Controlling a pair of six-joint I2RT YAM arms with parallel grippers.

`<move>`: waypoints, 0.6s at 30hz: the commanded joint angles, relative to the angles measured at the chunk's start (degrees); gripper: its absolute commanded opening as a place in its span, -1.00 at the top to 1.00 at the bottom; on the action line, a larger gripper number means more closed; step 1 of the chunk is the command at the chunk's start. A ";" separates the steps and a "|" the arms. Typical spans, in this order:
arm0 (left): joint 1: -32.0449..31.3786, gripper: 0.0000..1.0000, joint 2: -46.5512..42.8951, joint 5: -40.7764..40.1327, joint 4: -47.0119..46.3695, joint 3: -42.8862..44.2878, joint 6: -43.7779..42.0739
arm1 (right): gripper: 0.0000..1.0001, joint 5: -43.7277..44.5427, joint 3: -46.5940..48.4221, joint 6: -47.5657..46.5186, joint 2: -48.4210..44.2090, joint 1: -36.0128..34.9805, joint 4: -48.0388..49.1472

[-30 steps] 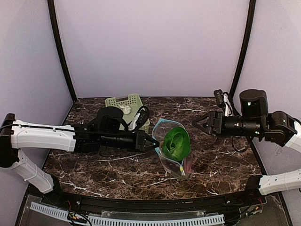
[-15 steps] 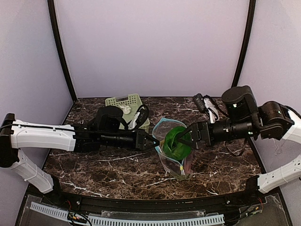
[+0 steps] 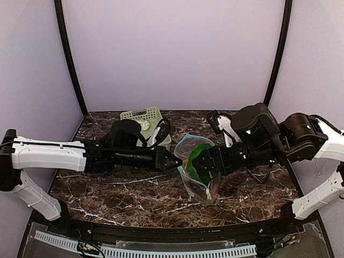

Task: Place the food in the zip-top bag and seal the zipper
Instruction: Adjust the fake vegetable in the zipper food storage bag.

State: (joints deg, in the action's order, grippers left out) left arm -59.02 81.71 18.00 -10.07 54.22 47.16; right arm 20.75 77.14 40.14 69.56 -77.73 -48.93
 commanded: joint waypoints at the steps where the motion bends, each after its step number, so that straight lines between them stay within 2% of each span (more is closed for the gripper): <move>1: -0.04 0.99 -1.93 -0.04 -0.20 2.48 -1.01 | -0.73 4.69 2.54 0.51 2.09 -2.27 -0.72; 5: -0.06 0.99 -2.22 -0.29 0.40 2.73 -1.28 | -0.65 5.07 2.08 1.13 3.03 -2.42 -1.01; 10: -0.04 0.99 -2.32 -0.09 0.41 2.82 -1.28 | -0.75 5.17 1.56 1.55 4.92 -2.50 -1.25; 18: -0.09 0.99 -2.59 0.08 0.76 2.92 -1.50 | -0.74 6.73 4.01 2.36 9.27 -2.68 -3.16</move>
State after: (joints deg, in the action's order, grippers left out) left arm -59.02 81.71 17.96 -8.78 55.09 46.76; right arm 25.41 78.85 41.23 77.08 -79.57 -50.39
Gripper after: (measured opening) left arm 0.008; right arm 0.872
